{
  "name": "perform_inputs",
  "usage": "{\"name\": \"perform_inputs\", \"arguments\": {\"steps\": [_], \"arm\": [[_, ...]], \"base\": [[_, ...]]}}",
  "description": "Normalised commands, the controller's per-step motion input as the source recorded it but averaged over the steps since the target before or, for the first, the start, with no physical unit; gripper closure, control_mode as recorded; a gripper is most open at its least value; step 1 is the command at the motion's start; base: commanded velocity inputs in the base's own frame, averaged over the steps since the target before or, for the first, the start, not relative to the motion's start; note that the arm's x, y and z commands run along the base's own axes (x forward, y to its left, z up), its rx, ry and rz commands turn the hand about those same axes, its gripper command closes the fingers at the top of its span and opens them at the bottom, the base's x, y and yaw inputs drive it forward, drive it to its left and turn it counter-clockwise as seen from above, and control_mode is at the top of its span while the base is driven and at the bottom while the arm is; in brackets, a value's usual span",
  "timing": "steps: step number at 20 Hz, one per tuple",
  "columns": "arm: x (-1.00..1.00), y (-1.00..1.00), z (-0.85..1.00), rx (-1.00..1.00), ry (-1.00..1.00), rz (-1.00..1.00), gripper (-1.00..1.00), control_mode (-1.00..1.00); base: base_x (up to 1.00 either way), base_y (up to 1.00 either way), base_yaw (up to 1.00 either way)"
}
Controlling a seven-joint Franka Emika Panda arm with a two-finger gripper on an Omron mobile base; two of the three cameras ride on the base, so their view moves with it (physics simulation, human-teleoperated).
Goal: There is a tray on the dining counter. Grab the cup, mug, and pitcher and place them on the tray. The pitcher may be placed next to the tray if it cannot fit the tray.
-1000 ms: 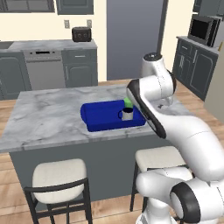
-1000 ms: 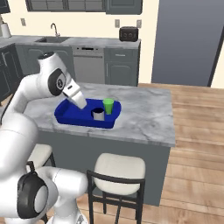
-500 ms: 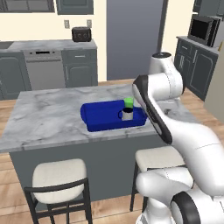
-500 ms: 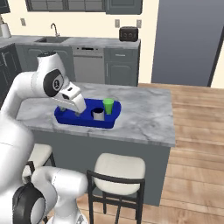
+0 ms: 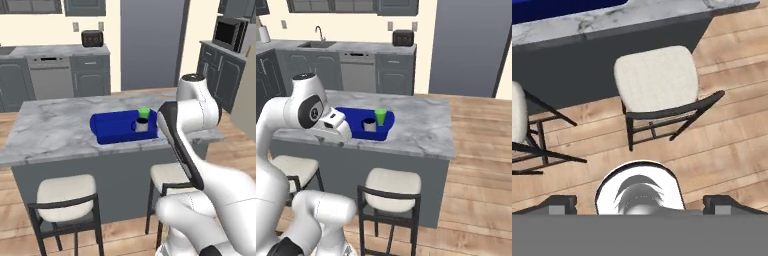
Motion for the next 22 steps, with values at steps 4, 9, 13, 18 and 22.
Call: {"name": "perform_inputs", "arguments": {"steps": [4,9,13,18,22], "arm": [[0.00,0.00,0.00,0.00,0.00,0.00,-1.00,1.00],[0.00,0.00,0.00,0.00,0.00,0.00,-1.00,1.00],[0.00,0.00,0.00,0.00,0.00,0.00,-1.00,1.00],[0.00,0.00,0.00,0.00,0.00,0.00,-1.00,1.00],[0.00,0.00,0.00,0.00,0.00,0.00,-1.00,1.00]], "base": [[-0.81,-0.90,-0.05],[0.13,-1.00,-0.02],[0.52,-1.00,0.00],[0.70,-1.00,0.00],[0.71,-1.00,0.00]]}}
